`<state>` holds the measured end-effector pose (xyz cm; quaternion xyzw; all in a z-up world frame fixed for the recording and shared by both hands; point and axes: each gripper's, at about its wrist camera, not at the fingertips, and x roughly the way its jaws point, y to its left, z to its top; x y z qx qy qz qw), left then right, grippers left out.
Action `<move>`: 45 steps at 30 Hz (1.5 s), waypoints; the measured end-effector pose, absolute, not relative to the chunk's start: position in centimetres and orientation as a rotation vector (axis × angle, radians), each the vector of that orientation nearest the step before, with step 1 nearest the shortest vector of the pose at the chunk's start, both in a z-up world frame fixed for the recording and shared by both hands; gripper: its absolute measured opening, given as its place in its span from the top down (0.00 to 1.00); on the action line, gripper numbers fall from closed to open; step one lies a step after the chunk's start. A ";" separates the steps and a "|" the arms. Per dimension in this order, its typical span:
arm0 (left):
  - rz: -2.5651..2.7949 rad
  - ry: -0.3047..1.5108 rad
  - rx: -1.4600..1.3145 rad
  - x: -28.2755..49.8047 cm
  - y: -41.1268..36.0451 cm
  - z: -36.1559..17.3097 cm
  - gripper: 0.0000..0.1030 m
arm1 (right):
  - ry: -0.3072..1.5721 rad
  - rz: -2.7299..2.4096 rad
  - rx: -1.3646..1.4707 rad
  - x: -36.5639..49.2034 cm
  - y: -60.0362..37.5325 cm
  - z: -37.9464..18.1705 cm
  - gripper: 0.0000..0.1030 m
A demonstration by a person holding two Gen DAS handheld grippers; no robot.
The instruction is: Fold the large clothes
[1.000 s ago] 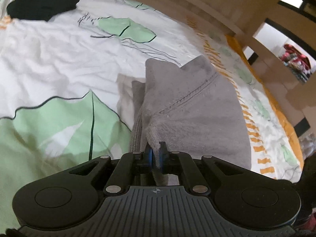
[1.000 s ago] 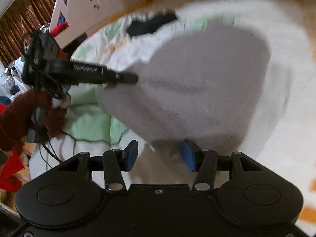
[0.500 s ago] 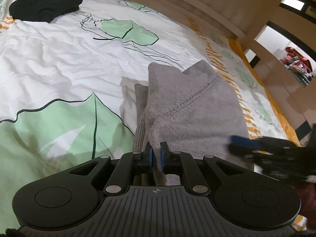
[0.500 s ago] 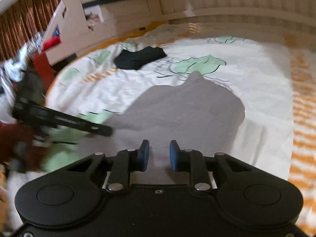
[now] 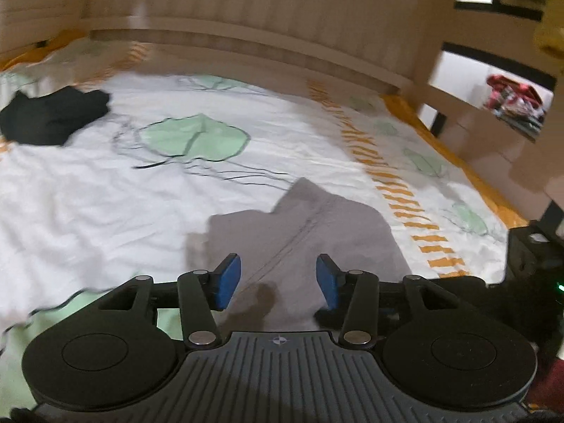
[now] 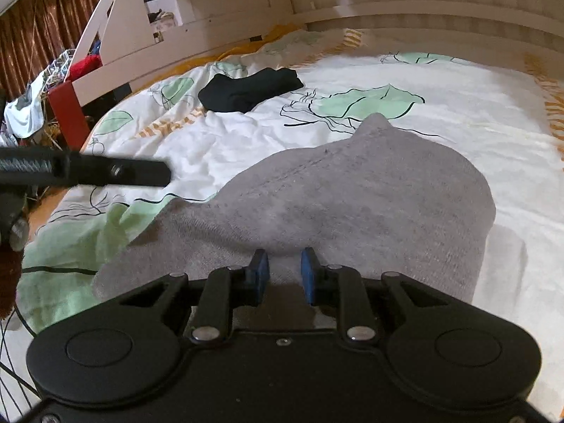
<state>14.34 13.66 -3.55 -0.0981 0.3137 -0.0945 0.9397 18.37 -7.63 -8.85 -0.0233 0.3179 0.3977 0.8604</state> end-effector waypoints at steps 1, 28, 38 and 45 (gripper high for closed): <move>-0.194 0.654 -0.192 15.3 13.2 -4.1 0.55 | 0.665 0.835 -0.052 18.4 -7.6 -8.8 0.70; -0.139 0.787 -0.237 19.7 14.6 -8.4 0.29 | 0.661 0.607 -0.065 25.0 -9.9 -7.6 0.62; -0.173 0.792 -0.350 16.0 17.0 -6.2 0.14 | 0.656 0.645 0.146 22.0 -15.7 -5.1 0.12; -0.204 0.914 -0.449 15.4 18.2 -8.9 0.13 | 0.804 0.642 0.369 22.3 -18.8 -8.0 0.10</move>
